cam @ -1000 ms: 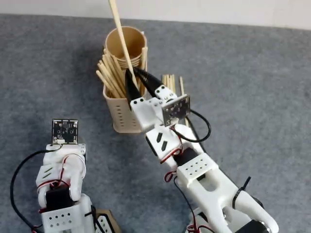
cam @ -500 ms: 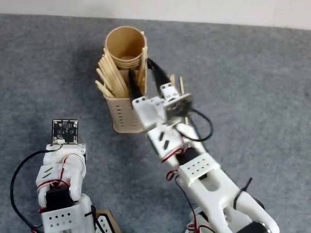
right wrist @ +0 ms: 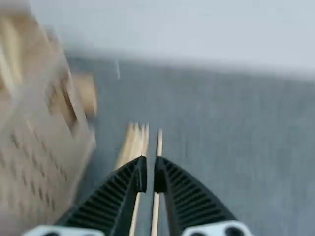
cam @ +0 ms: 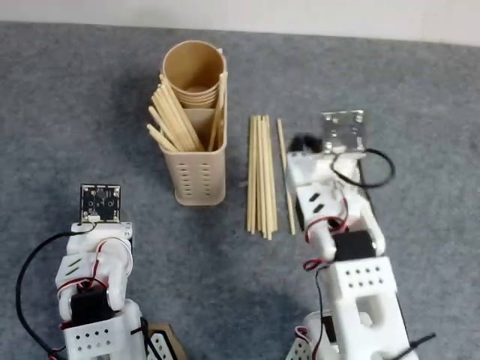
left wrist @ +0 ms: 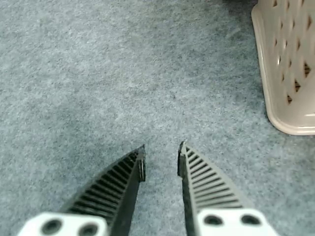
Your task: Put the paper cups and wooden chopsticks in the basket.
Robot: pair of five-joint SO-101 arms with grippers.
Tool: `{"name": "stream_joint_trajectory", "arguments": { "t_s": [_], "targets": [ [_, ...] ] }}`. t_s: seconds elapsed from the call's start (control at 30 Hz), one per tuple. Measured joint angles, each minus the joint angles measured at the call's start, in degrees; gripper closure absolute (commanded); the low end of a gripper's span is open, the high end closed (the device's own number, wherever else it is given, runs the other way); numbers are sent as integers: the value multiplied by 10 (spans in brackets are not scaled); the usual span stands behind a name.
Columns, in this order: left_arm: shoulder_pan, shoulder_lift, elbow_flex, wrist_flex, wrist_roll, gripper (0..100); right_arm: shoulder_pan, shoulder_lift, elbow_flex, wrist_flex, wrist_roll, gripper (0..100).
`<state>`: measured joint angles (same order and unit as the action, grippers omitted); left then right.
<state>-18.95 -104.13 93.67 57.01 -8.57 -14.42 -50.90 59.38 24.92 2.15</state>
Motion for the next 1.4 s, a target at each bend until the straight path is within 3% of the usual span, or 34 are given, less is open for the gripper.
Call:
{"name": "stream_joint_trajectory", "arguments": {
  "t_s": [0.13,0.47,0.97,1.13,1.3,1.4],
  "targets": [
    [0,0,0,0,0,873,-10,132,0,30,1,846],
    [0,0,0,0,0,873,-39,462,-188,84,1,846],
    [21,0,9,0,-30,873,-75,497,-209,84,22,844],
    [21,0,9,0,-30,873,-30,547,-225,84,36,848],
    [21,0,9,0,-30,873,-7,594,-267,85,38,981],
    [21,0,9,0,-30,873,6,603,-278,88,38,995]
  ]
}}
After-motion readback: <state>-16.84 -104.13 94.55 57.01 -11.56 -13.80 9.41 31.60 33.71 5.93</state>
